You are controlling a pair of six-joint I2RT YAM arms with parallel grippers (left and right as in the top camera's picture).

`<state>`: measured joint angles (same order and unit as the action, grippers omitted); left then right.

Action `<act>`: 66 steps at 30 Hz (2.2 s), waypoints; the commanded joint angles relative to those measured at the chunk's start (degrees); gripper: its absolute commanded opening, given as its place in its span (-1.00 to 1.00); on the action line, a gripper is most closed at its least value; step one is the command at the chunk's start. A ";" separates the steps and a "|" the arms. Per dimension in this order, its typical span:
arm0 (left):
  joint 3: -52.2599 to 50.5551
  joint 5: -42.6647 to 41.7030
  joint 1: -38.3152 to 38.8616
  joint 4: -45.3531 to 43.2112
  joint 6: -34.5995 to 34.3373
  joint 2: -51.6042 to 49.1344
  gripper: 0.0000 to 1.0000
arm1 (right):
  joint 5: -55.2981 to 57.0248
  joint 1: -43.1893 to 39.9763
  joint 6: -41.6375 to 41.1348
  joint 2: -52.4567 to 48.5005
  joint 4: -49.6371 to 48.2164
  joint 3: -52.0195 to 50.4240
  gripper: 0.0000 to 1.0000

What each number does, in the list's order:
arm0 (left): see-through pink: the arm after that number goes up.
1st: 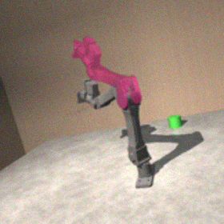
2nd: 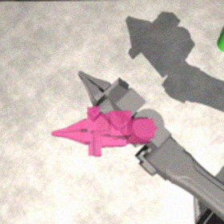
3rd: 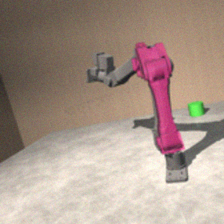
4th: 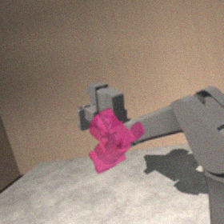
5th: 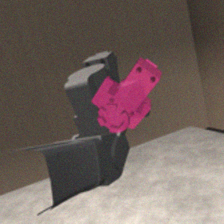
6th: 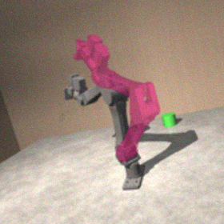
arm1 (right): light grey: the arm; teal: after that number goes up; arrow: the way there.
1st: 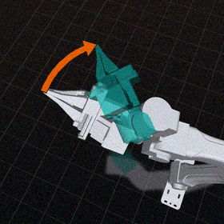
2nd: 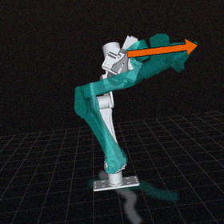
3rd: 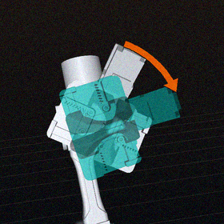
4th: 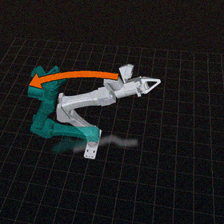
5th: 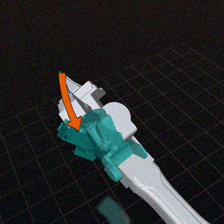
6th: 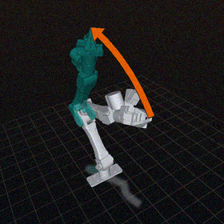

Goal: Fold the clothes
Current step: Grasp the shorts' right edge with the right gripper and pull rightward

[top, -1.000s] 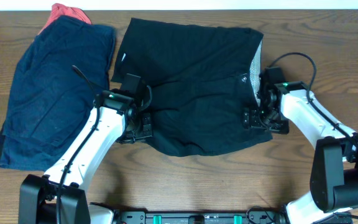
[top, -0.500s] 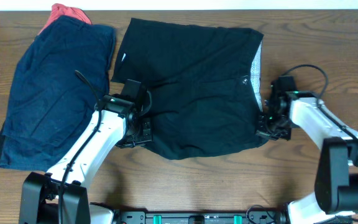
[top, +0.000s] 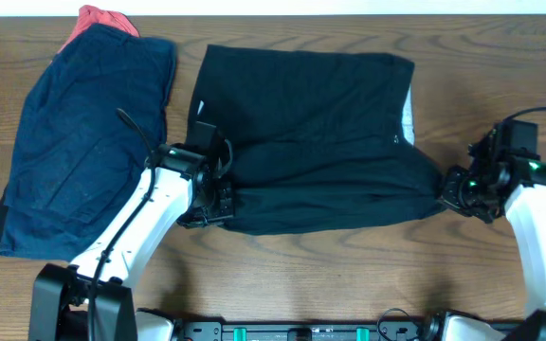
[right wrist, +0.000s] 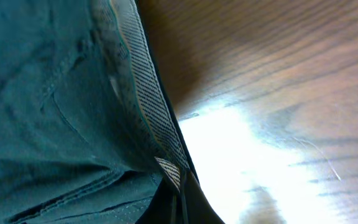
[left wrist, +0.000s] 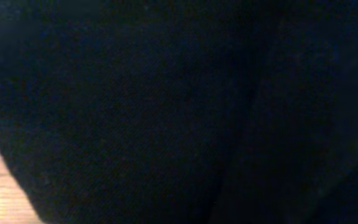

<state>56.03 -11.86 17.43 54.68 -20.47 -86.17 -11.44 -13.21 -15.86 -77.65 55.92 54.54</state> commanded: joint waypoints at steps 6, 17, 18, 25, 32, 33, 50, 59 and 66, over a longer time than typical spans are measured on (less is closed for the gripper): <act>1.64 0.26 -0.20 2.27 1.29 12.63 -0.88 | 1.62 -4.04 2.78 3.21 2.91 -0.22 -0.98; 1.60 2.23 6.73 4.39 0.00 21.09 -0.88 | 1.51 -4.42 4.42 5.20 5.11 -0.17 -0.98; 1.60 3.74 7.30 4.24 -0.02 20.79 -0.88 | 1.51 -4.42 4.42 5.35 4.74 -0.17 -0.98; 1.60 17.55 6.64 -1.42 -0.85 17.03 -0.88 | -3.26 -4.39 4.35 5.42 -5.25 -0.15 -0.98; 1.60 21.62 0.83 -19.19 -0.13 12.76 -0.88 | -5.55 -4.35 4.09 5.20 -21.18 -0.15 -0.98; 1.60 21.62 -0.07 -22.18 -0.15 12.09 -0.88 | -5.60 -4.35 4.09 5.16 -23.74 -0.15 -0.98; 1.60 22.23 -2.27 -51.63 2.45 -3.28 -0.88 | -7.61 0.98 5.73 -12.50 -62.84 -0.15 -0.98; 1.60 24.61 -2.25 -52.63 2.38 -6.47 -0.88 | -7.39 4.31 5.64 -27.19 -81.68 -0.09 -0.98; 1.60 24.57 -2.25 -55.78 2.38 -9.42 -0.88 | -4.17 6.84 5.66 -33.86 -90.44 0.76 -0.97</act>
<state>56.71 9.69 16.10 -0.25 -19.03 -94.11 -19.57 -7.25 -10.87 -109.27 -32.84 54.00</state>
